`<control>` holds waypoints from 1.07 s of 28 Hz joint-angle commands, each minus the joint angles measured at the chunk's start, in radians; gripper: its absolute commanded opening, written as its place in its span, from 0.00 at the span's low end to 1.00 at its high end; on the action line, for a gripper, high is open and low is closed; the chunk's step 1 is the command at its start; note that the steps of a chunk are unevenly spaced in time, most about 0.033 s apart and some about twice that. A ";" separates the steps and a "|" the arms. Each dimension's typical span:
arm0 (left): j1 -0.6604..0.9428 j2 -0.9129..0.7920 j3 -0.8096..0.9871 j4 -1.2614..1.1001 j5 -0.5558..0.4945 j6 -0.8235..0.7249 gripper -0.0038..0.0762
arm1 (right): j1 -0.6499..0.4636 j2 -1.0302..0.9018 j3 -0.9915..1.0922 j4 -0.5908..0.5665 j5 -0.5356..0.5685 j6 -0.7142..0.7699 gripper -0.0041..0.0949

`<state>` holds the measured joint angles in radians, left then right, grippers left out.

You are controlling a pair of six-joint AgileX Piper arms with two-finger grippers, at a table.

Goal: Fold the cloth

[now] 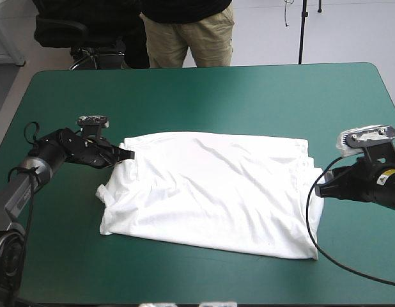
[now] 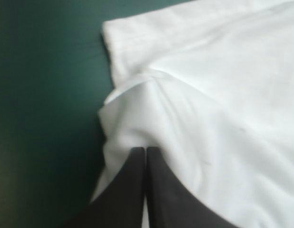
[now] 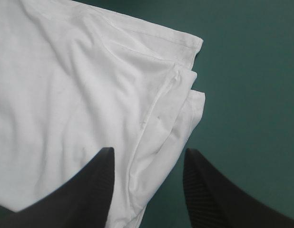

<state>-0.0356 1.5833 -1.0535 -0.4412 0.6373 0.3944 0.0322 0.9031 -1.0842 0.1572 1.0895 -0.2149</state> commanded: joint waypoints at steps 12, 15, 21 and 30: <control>-0.285 -0.005 -0.029 -0.065 0.024 0.017 0.03 | 0.001 -0.008 -0.032 0.013 -0.006 -0.001 0.46; -0.287 0.049 -0.029 -0.064 0.013 0.018 0.03 | 0.001 -0.008 -0.032 0.004 0.014 -0.001 0.43; -0.285 0.081 -0.029 -0.075 -0.008 0.024 0.03 | 0.001 -0.008 -0.032 0.003 0.015 0.000 0.43; -0.285 -0.041 -0.109 -0.063 0.122 0.070 0.55 | 0.001 0.051 -0.022 -0.116 -0.018 0.050 0.55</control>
<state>-0.3165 1.6425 -1.0976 -0.4847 0.7304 0.4580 0.0322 0.9204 -1.0842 0.0918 1.1356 -0.1753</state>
